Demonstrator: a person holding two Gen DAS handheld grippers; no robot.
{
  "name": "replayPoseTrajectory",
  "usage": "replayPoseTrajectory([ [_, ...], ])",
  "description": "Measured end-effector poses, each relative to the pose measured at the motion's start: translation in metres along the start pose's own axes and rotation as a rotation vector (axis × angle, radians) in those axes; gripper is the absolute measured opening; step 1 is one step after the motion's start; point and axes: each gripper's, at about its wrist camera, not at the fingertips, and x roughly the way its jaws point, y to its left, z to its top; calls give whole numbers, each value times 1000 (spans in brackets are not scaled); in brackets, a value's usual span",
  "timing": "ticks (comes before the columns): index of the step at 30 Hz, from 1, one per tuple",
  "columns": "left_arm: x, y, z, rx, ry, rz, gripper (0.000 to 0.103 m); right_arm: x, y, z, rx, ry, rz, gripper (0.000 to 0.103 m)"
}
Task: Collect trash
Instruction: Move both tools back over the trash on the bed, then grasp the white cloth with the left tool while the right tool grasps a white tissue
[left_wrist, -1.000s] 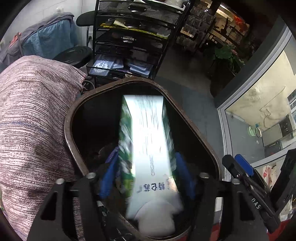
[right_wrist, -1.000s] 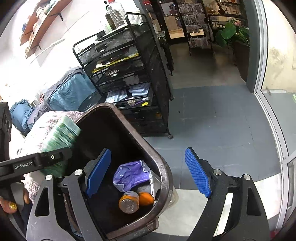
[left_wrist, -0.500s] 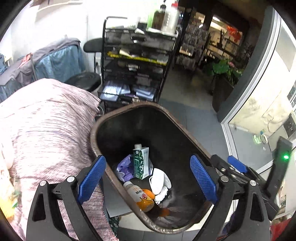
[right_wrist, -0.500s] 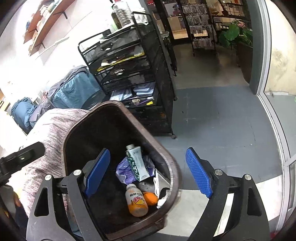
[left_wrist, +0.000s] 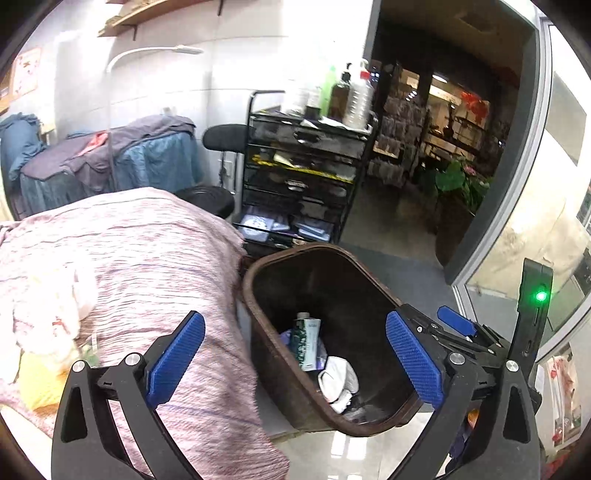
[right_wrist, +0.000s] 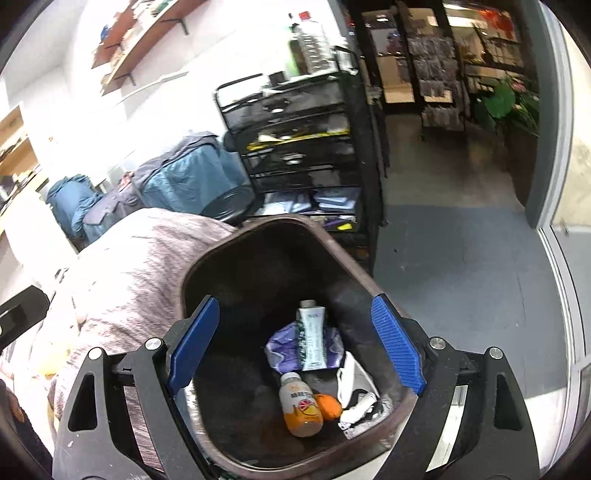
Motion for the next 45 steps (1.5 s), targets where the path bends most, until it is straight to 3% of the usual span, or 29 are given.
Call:
replayPoseTrajectory([
  [11,-35,50,-22,-48,-32,130,97,0,75,-2,-125,17,172,84],
  [27,-85,195,-73,-289,41,320,97,14,206,-16,-352,137,432,84],
  [36,-100,264,-88,-374,96,376,97,29,280,-35,-470,250,564,84],
  [45,-86,304,-83,-417,139,377,96,57,366,-65,-684,344,557,80],
])
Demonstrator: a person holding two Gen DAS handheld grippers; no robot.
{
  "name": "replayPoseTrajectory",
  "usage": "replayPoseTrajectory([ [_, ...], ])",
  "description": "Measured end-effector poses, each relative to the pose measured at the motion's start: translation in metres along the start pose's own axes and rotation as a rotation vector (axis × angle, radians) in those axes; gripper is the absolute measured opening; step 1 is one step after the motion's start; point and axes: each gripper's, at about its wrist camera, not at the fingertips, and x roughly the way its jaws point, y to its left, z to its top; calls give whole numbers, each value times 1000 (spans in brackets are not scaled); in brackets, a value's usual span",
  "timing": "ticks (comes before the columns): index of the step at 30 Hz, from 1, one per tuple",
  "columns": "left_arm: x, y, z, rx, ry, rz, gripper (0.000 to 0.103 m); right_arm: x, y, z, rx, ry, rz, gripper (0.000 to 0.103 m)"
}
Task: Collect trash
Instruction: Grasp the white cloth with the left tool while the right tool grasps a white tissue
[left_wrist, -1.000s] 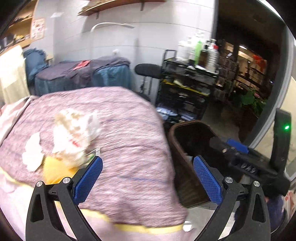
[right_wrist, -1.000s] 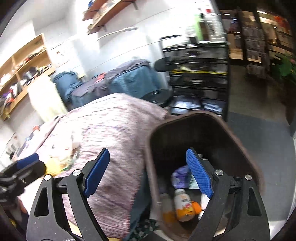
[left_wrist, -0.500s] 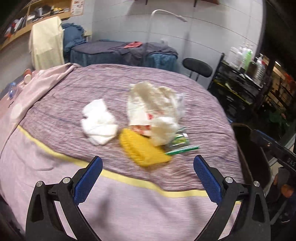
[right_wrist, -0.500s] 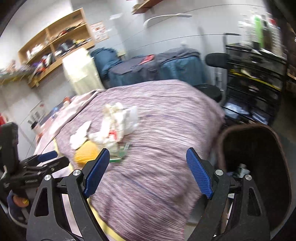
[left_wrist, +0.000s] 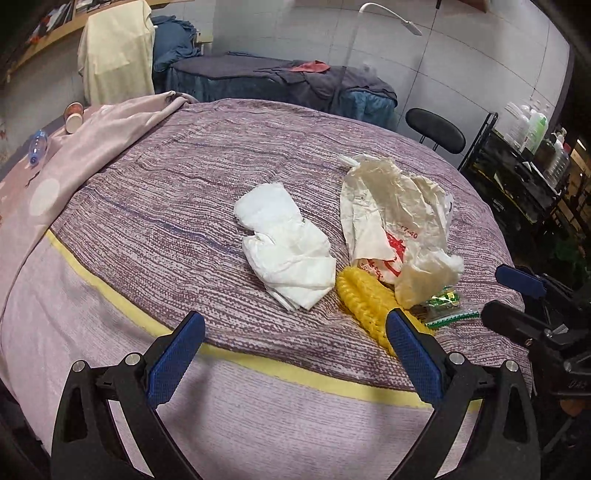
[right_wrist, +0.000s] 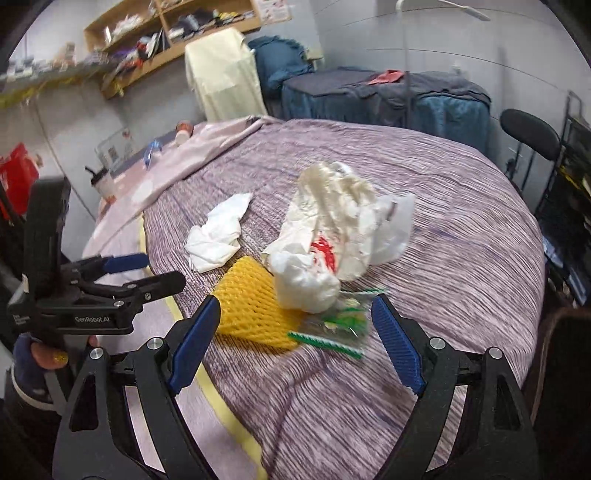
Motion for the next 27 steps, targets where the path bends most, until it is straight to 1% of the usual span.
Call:
replayPoseTrajectory([
  [2,7,1,7,4,18,-2,96,17,6,8,-21,41,-20,77],
  [3,12,2,10,1,28,1,96,25,8,11,-27,60,-25,73],
  [5,22,4,17,-7,48,-2,96,39,10,15,-39,87,-36,68],
  [7,33,3,25,-2,62,4,96,50,6,17,-27,114,-50,58],
  [9,45,1,33,15,75,28,95,56,-1,17,5,128,-36,37],
  [11,55,0,38,17,92,34,91,55,-6,17,31,115,-29,27],
  [12,60,-1,40,24,102,34,90,54,-8,16,41,107,-24,25],
  [13,64,-1,42,30,107,41,86,53,-9,16,51,99,-18,23],
  [14,67,-1,43,32,105,57,79,50,-12,15,63,85,-9,21],
  [15,68,-1,44,30,102,69,75,48,-12,15,70,75,-5,20],
  [17,67,0,45,26,91,82,59,43,-13,14,78,53,-10,19],
  [18,65,1,44,27,84,82,55,41,-12,14,77,42,-16,19],
  [20,59,0,42,33,72,83,37,35,-10,13,72,19,-27,19],
  [22,52,-1,39,32,64,76,29,29,-8,12,69,-6,-30,19],
  [27,18,-4,29,7,-21,65,27,8,-5,7,79,-62,-8,19],
])
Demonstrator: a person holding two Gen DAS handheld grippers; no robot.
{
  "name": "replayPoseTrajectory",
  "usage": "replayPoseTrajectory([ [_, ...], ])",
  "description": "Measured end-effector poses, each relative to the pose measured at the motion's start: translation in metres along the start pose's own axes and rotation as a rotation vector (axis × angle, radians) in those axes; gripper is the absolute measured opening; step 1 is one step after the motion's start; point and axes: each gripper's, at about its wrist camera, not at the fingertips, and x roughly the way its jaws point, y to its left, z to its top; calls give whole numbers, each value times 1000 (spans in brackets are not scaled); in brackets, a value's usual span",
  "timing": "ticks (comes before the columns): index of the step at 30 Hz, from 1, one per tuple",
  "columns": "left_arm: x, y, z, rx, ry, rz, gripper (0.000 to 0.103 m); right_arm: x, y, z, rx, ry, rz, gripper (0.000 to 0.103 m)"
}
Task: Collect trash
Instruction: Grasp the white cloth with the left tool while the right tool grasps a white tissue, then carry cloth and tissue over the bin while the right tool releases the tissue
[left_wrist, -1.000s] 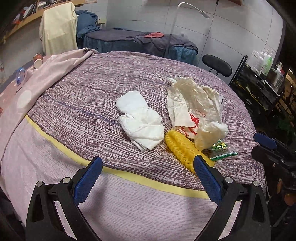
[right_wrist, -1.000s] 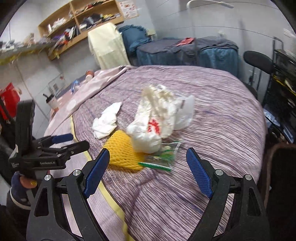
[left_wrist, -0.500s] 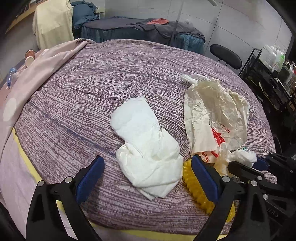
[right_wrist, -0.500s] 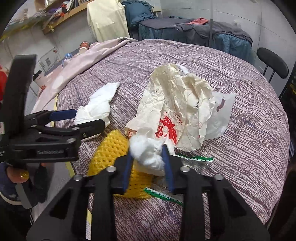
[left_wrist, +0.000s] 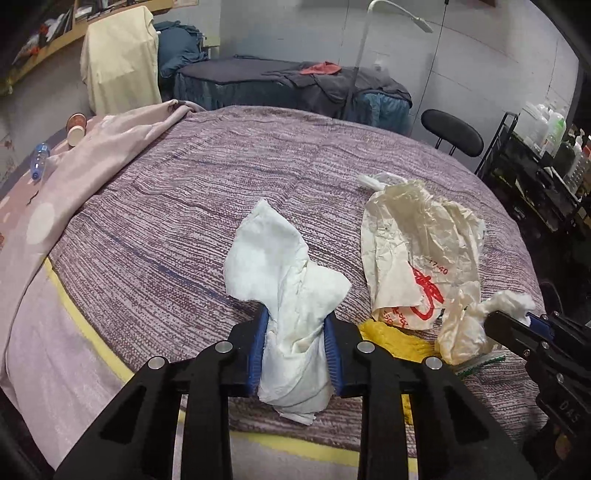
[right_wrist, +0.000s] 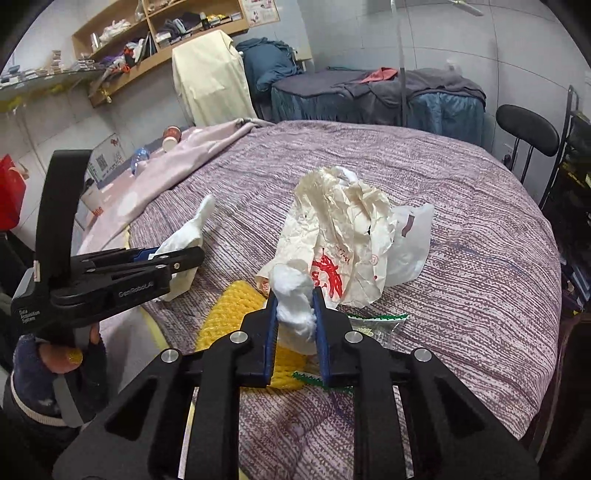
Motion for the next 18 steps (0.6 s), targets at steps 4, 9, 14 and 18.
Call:
replayPoseTrajectory([
  [4,-28,-2,-8,-11,-55,-12,27,-21,1,-5,11,-40,15,19],
  [9,-58,-9,-19,-15,-117,-12,27,-48,-2,-12,36,-91,28,19],
  [14,-77,-19,-30,-14,-157,-20,27,-80,-10,-24,60,-162,4,19],
  [18,-92,-35,-39,13,-191,-18,27,-100,-22,-34,90,-195,-14,19],
])
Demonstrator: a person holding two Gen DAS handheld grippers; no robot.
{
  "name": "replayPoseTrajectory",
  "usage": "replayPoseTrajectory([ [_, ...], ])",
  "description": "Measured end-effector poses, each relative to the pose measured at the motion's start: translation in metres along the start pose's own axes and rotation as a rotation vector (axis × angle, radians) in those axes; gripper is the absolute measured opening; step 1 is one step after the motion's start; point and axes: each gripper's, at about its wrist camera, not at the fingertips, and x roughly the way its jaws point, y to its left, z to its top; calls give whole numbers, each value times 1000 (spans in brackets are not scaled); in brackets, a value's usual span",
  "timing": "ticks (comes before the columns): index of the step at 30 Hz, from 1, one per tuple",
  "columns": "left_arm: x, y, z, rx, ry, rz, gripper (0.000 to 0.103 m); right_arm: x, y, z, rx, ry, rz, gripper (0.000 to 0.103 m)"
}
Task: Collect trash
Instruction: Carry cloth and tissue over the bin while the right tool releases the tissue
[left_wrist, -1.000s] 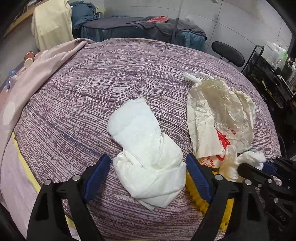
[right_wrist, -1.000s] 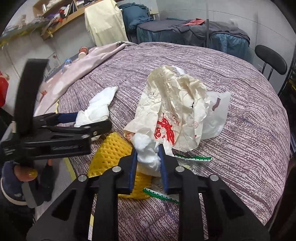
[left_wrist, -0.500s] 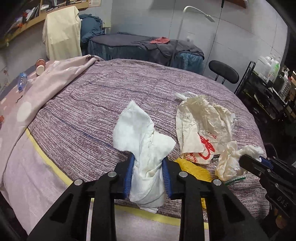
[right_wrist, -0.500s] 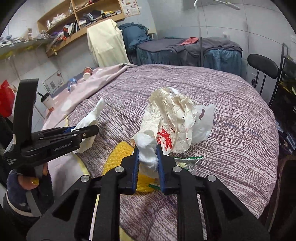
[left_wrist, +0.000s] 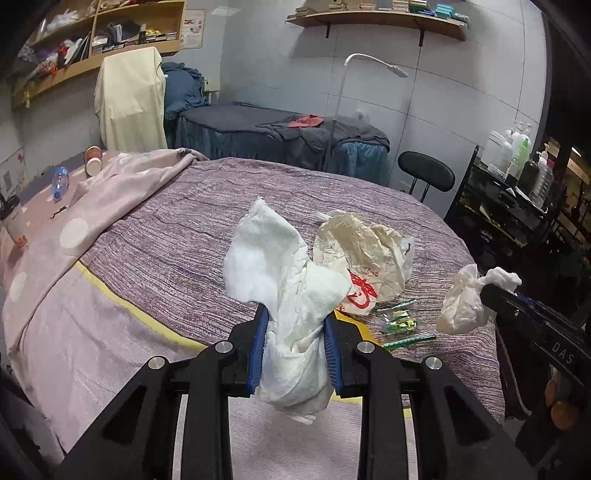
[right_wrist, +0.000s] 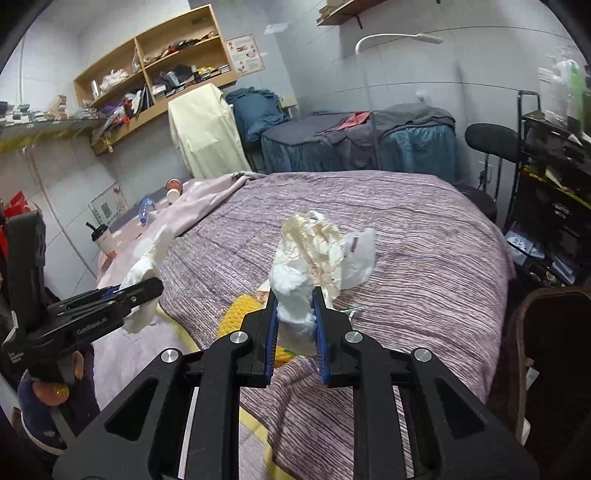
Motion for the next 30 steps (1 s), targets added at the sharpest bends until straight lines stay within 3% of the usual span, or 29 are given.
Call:
replayPoseTrajectory([
  [14,-28,-60,-20,79,-41,-88,27,-69,-62,-31,113,-66,-114,19],
  [30,-19,-140,-41,219,7,-234,27,-116,-160,-65,272,-78,-337,19],
])
